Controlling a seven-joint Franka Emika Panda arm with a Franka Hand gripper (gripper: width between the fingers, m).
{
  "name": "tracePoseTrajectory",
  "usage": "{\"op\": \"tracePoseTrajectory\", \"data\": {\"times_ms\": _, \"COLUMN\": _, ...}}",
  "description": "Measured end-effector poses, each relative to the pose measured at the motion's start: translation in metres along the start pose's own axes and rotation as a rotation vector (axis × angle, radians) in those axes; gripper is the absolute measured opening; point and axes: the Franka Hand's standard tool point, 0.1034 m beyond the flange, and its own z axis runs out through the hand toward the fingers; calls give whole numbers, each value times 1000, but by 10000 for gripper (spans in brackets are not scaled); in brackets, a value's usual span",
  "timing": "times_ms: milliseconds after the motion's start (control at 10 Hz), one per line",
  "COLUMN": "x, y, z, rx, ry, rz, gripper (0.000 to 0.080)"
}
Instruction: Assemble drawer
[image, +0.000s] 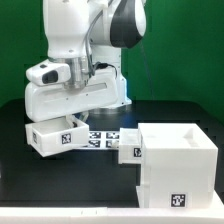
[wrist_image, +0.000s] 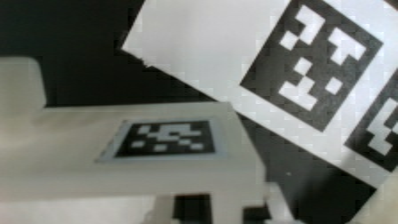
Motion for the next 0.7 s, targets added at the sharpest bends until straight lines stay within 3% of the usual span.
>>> {"op": "tracePoseTrajectory", "data": {"times_ms": 200, "x": 3, "y": 3, "z": 1, "rx": -1, "ry": 1, "rz": -78, "gripper": 38}}
{"op": "tracePoseTrajectory", "data": {"times_ms": 300, "x": 13, "y": 8, "z": 5, "rx": 2, "ry": 4, "rz": -189, "gripper": 38}}
{"op": "tracePoseTrajectory", "data": {"times_ms": 500, "x": 49, "y": 6, "z": 11, "rx": 81, "ry": -32, "rz": -313, "gripper": 38}}
{"op": "tracePoseTrajectory", "data": {"times_ms": 600, "x": 65, "y": 5, "z": 7, "rx": 85, "ry": -28, "rz": -352, "gripper": 38}}
{"op": "tracePoseTrajectory", "data": {"times_ms": 700, "x": 63, "y": 7, "z": 8, "rx": 82, "ry": -28, "rz": -345, "gripper": 38}}
